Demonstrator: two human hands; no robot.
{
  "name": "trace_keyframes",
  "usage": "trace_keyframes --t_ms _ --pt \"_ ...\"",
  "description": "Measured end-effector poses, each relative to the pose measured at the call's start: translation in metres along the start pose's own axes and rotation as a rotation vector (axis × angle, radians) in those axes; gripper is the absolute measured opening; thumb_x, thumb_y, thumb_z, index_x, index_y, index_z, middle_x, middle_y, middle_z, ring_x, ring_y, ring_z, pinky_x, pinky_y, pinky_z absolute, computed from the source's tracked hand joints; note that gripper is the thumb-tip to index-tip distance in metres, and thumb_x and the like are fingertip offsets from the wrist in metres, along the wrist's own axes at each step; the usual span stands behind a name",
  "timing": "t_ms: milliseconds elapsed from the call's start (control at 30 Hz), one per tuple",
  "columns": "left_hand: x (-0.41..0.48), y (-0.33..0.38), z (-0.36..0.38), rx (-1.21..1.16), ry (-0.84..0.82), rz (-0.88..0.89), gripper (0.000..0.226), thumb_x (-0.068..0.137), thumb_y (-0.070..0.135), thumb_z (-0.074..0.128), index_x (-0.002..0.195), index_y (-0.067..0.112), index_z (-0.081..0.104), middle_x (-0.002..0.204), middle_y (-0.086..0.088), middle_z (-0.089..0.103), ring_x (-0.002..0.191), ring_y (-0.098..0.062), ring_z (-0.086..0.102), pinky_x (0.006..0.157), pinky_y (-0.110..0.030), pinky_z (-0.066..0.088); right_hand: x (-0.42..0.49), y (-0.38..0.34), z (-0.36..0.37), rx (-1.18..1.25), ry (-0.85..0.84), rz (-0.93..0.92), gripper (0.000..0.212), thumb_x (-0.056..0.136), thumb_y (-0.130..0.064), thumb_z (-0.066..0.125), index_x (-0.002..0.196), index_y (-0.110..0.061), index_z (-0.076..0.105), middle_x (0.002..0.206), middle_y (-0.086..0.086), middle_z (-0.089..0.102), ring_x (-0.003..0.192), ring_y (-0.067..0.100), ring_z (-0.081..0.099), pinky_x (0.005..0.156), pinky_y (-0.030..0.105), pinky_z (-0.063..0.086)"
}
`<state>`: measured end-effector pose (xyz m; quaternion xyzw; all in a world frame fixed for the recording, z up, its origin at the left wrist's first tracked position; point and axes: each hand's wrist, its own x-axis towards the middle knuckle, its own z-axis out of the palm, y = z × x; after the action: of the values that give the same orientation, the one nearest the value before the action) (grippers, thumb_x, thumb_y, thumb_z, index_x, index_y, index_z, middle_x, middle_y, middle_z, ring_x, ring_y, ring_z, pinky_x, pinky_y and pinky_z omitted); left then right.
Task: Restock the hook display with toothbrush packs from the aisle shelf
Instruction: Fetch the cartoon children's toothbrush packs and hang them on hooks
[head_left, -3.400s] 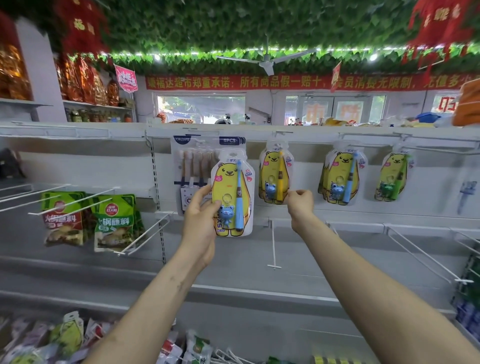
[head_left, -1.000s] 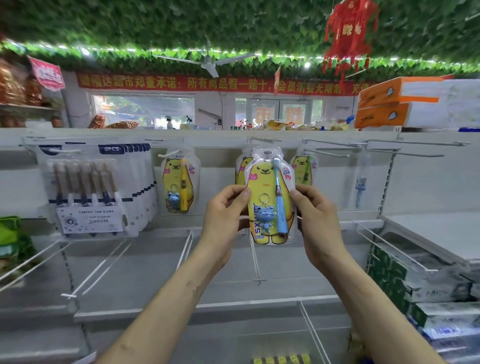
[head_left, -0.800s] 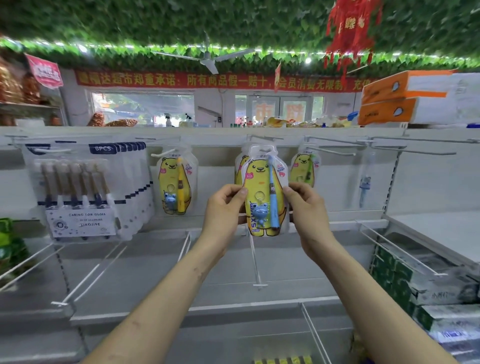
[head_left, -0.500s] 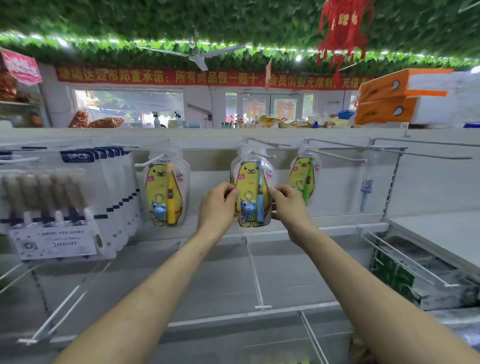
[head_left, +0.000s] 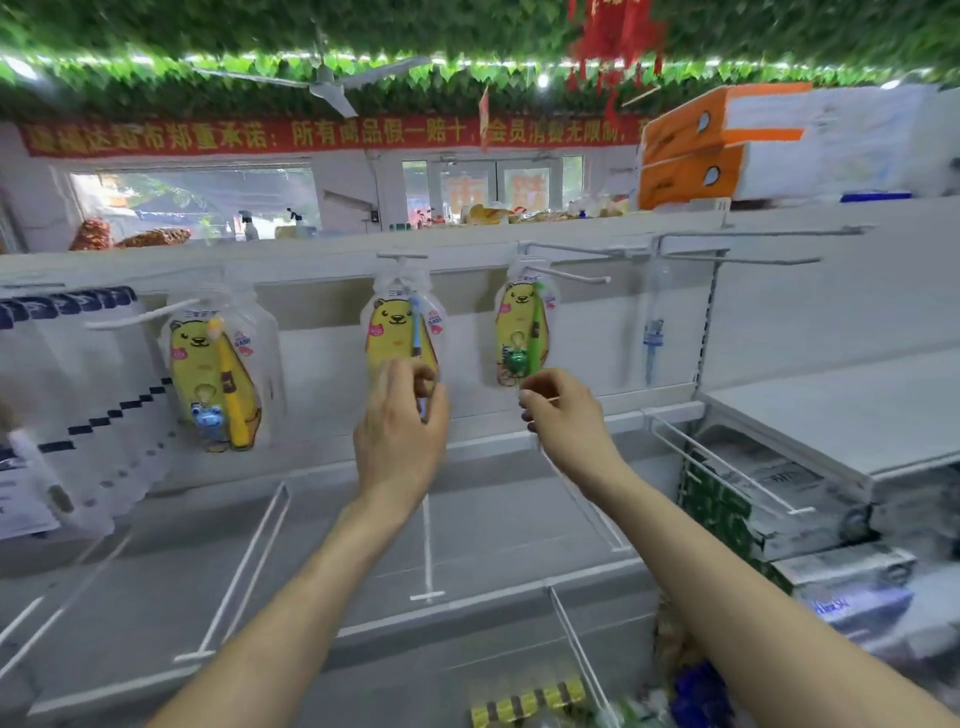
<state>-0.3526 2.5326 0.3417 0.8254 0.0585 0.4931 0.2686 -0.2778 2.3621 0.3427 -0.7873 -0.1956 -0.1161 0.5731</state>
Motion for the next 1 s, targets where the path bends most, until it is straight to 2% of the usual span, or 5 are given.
trace_keyframes --t_ms 167,467,633,767,1000 --pt "-0.044 0.097 0.082 0.058 -0.229 0.204 0.031 0.097 0.029 0.063 0.125 0.021 0.056 0.114 0.003 0.058 0.103 -0.018 0.058 0.079 -0.036 0.05 -0.023 0.044 -0.114 -0.35 -0.047 -0.122 0.022 0.102 -0.026 0.06 0.122 -0.02 0.063 0.114 -0.002 0.068 0.099 0.015 0.064 0.09 0.035 0.051" --pt "-0.155 0.318 0.272 0.024 -0.549 0.385 0.066 0.091 0.042 0.069 0.148 0.019 0.047 0.146 -0.006 0.048 0.134 -0.032 0.044 0.104 -0.05 0.044 -0.1 0.173 -0.392 -0.994 0.111 -0.104 0.047 0.099 -0.028 0.059 0.142 -0.012 0.049 0.132 0.012 0.055 0.118 0.035 0.053 0.089 0.051 0.051" --pt "-0.234 0.439 0.365 0.012 -0.713 0.608 0.08 0.081 0.043 0.077 0.15 0.018 0.045 0.152 -0.01 0.044 0.138 -0.036 0.041 0.102 -0.054 0.048 -0.162 0.241 -0.527 -1.19 0.206 0.151 0.051 0.093 -0.024 0.063 0.139 -0.006 0.047 0.127 0.015 0.056 0.113 0.037 0.055 0.082 0.047 0.053" --pt "-0.29 0.521 0.435 -0.089 -0.827 0.729 0.08 0.076 0.04 0.082 0.144 0.013 0.052 0.145 -0.016 0.052 0.13 -0.04 0.05 0.092 -0.053 0.054 -0.208 0.291 -0.61 -1.227 0.286 0.405 0.052 0.089 -0.024 0.063 0.136 -0.009 0.049 0.126 0.012 0.054 0.115 0.036 0.053 0.085 0.047 0.047" --pt "-0.372 0.67 0.574 -0.264 -0.943 0.948 0.084 0.075 0.045 0.08 0.146 0.013 0.048 0.148 -0.013 0.05 0.134 -0.037 0.048 0.099 -0.053 0.052 -0.248 0.375 -0.763 -1.272 0.456 0.762 0.069 0.089 -0.029 0.066 0.149 -0.008 0.039 0.137 0.013 0.05 0.126 0.036 0.05 0.096 0.047 0.045"
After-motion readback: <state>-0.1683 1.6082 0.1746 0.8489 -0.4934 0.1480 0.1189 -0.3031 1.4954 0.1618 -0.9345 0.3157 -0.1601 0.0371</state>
